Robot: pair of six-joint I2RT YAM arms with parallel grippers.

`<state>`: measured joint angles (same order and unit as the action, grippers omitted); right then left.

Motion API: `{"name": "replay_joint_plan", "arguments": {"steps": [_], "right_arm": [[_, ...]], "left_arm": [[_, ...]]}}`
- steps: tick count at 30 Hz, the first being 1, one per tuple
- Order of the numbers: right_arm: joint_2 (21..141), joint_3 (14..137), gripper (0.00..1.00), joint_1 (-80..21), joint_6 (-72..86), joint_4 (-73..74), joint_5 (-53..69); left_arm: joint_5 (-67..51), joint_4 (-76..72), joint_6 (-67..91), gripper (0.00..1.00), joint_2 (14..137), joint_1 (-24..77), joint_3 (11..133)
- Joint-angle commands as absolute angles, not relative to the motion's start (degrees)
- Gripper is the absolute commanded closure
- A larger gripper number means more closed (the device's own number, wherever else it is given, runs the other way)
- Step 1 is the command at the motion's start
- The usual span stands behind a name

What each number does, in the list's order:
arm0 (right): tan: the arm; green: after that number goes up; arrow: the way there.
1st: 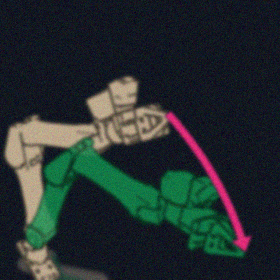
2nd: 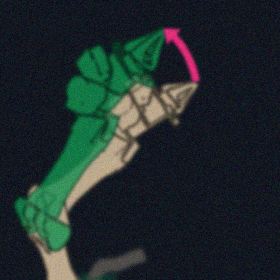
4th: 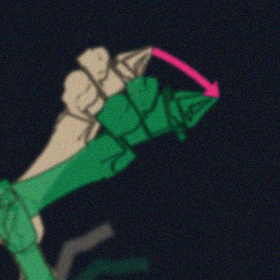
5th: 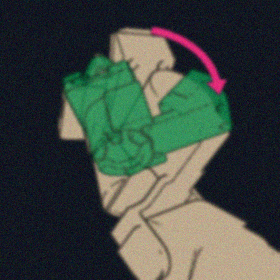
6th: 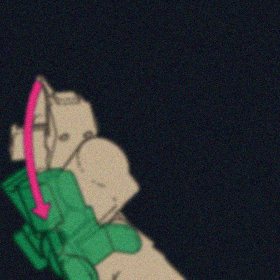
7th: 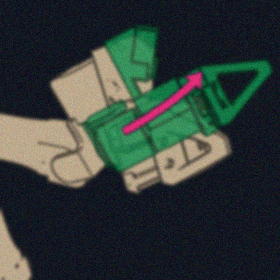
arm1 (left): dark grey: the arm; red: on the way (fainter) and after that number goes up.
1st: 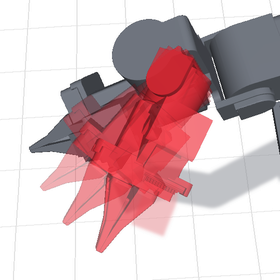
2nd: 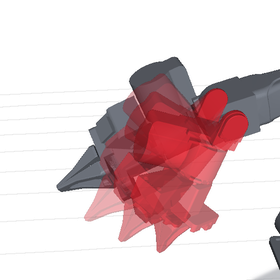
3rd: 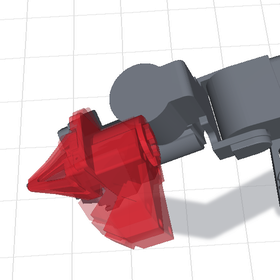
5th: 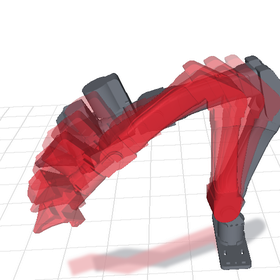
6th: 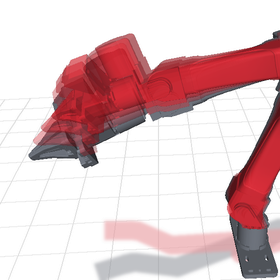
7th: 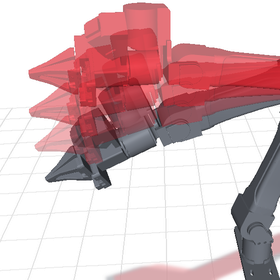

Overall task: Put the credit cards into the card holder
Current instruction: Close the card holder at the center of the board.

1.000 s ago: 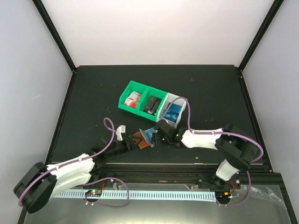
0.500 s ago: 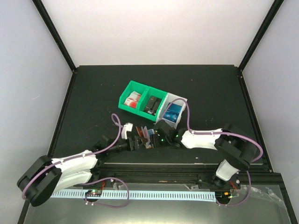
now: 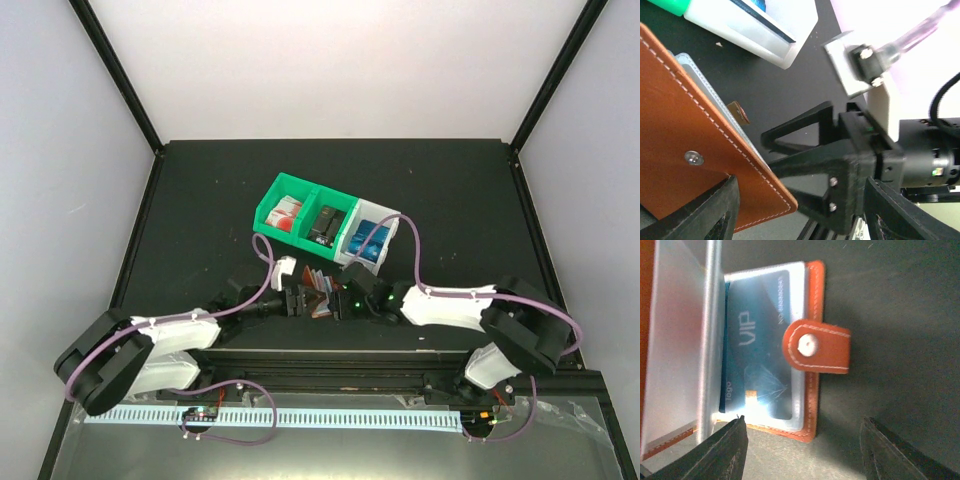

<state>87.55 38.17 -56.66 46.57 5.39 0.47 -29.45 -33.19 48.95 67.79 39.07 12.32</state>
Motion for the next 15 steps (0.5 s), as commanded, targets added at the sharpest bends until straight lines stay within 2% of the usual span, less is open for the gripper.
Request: {"name": "replay_joint_plan", "arguments": {"steps": [1,6,15], "right_arm": [[83.39,38.79,0.37,-57.00,48.57,11.03,-9.53],[84.57,41.71,0.36,-57.03,46.55,15.30,-13.74],[88.47,46.33,0.35,-57.04,41.88,14.66,-11.52]], "left_arm": [[-30.71,-36.70,47.75,0.30,69.76,39.00,14.56],[-31.05,-36.85,47.54,0.31,71.51,38.97,15.42],[-30.99,-36.47,47.33,0.37,75.27,38.77,17.08]]}}
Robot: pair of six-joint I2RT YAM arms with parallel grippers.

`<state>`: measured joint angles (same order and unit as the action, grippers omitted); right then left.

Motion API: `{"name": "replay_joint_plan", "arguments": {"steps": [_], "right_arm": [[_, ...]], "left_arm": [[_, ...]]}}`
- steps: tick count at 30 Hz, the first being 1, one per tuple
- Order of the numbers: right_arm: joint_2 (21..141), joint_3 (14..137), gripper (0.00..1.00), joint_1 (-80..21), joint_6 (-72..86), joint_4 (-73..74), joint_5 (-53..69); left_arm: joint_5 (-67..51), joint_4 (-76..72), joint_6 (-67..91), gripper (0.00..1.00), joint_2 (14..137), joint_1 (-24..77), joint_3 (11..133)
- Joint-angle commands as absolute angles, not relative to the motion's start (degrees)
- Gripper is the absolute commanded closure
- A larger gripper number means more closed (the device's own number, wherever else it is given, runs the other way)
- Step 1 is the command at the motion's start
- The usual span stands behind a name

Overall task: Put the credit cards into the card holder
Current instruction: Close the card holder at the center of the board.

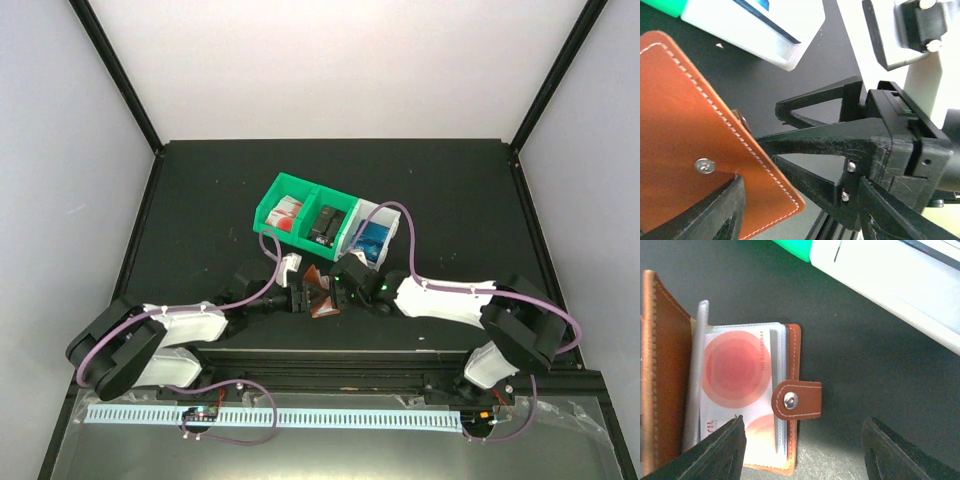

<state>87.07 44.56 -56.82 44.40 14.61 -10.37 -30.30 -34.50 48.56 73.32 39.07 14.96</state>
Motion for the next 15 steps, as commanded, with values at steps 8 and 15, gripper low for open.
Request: {"name": "replay_joint_plan", "arguments": {"steps": [8,15], "right_arm": [[90.45,47.74,0.40,-57.03,44.46,17.23,-17.72],[88.74,47.80,0.49,-56.99,46.20,20.40,-24.24]], "left_arm": [[-33.03,-40.85,50.10,0.59,78.81,37.99,16.88],[-33.38,-41.86,50.64,0.67,81.12,37.91,16.92]]}}
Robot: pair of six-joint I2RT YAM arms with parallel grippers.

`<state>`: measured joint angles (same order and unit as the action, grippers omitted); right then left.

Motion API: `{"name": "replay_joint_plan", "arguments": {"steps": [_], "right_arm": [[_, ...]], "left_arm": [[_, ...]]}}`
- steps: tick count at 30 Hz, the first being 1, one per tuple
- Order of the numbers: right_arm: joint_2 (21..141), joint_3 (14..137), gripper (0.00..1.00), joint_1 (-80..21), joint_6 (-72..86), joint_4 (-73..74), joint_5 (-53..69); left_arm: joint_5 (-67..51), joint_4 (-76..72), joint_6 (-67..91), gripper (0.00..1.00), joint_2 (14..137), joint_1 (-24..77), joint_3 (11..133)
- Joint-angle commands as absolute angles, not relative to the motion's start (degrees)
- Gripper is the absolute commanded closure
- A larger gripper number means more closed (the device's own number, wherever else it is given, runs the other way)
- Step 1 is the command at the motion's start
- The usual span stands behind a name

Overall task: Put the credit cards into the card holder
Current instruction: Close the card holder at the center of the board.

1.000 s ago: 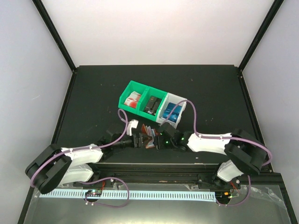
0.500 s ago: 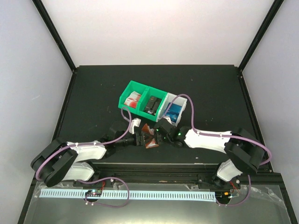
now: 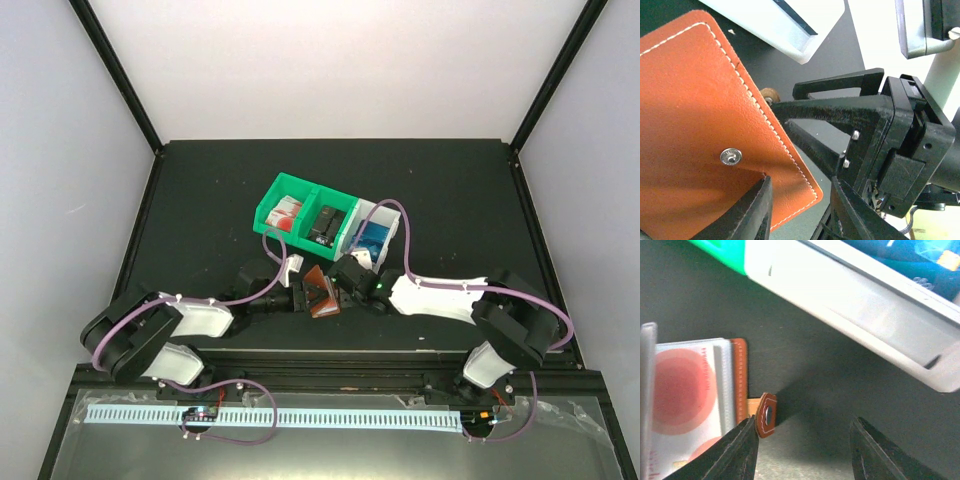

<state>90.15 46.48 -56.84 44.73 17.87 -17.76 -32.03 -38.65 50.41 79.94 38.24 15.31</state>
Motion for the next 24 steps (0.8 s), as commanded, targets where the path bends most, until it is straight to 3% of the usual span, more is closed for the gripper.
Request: {"name": "replay_joint_plan", "arguments": {"steps": [1,20,24], "right_arm": [[89.03,48.13,0.49,-56.98,46.19,20.92,-24.82],[90.84,48.74,0.83,-53.69,43.01,16.23,-11.68],[90.88,48.39,0.86,-53.44,42.82,15.83,-9.86]], "left_arm": [[-32.88,-41.42,50.56,0.68,81.27,37.88,16.96],[-27.68,-26.26,43.43,0.71,83.82,39.39,20.75],[-25.14,-20.85,42.39,0.72,83.56,39.85,22.22]]}}
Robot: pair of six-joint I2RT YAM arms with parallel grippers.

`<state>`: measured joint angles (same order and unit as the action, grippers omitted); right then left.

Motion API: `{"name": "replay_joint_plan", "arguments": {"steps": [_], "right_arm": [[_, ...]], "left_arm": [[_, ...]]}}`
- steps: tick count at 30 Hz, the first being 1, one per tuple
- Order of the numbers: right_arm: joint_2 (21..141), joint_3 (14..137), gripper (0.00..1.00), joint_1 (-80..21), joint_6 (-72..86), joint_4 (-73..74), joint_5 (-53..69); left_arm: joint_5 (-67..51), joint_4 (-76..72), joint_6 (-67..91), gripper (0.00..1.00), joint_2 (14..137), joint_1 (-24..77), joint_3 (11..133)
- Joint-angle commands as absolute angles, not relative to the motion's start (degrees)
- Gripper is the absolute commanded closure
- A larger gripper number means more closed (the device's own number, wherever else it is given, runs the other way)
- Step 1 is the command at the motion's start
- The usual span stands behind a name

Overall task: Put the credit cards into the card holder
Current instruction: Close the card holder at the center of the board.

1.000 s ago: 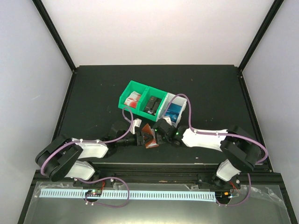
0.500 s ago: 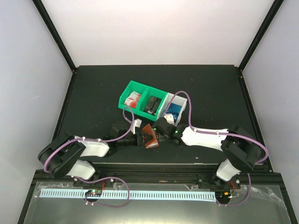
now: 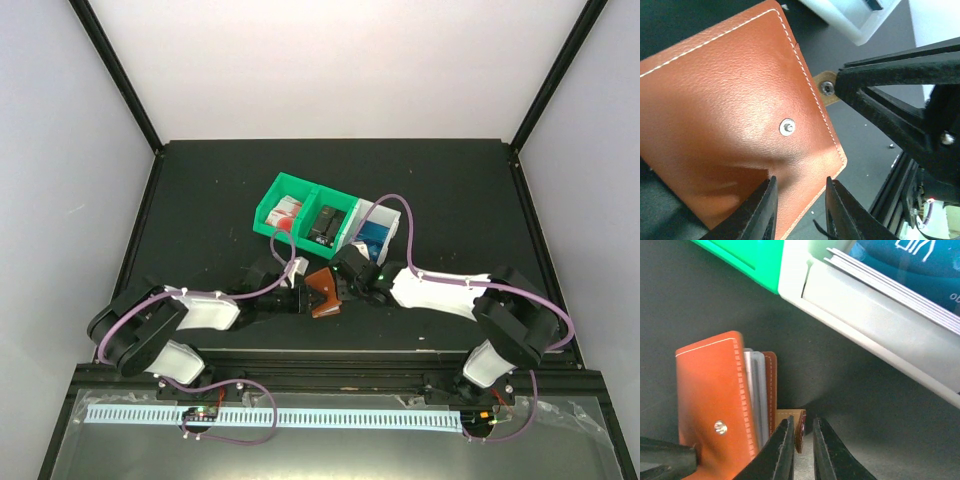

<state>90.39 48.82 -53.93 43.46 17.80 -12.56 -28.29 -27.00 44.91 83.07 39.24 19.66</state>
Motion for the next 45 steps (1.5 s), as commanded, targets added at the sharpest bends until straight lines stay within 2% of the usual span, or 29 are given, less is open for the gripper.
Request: {"name": "replay_joint_plan", "arguments": {"steps": [1,6,9,13,22,28,31,35,38,42,45], "right_arm": [[90.93,48.36,0.86,-53.44,42.84,15.87,-9.63],[91.11,48.01,0.88,-53.44,43.54,16.08,-10.38],[91.27,48.06,0.85,-53.44,43.59,16.44,-10.63],[91.71,48.64,0.81,-53.42,43.34,17.43,-11.08],[91.74,48.89,0.82,-53.43,42.75,17.60,-10.60],[89.92,46.93,0.80,-53.44,42.88,15.36,-10.34],[89.50,46.70,0.83,-53.44,42.60,15.15,-10.28],[89.52,46.85,0.93,-53.35,42.42,15.12,-9.46],[88.66,46.32,0.94,-53.31,42.85,14.67,-9.07],[87.13,45.84,0.79,-53.35,43.16,14.51,-9.30],[86.65,45.86,0.78,-53.35,43.44,14.77,-9.88]], "left_arm": [[-24.47,-19.47,42.05,0.72,83.39,40.01,22.56],[-21.35,-12.51,40.71,0.71,82.53,40.46,24.29],[-19.49,-6.62,40.32,0.70,82.35,40.59,26.06],[-14.58,0.79,39.65,0.64,81.57,41.43,28.29],[-9.91,7.47,38.68,0.46,81.65,42.34,31.84],[-5.27,10.76,39.43,0.44,82.58,42.62,33.31],[-4.98,10.31,39.92,0.45,84.20,42.87,34.07],[-3.15,11.48,41.23,0.46,85.90,43.60,35.31],[0.80,15.09,42.30,0.47,87.11,44.76,36.51],[2.82,16.30,42.62,0.47,88.44,45.86,36.32],[3.83,16.69,42.71,0.48,89.80,46.41,36.21]]}}
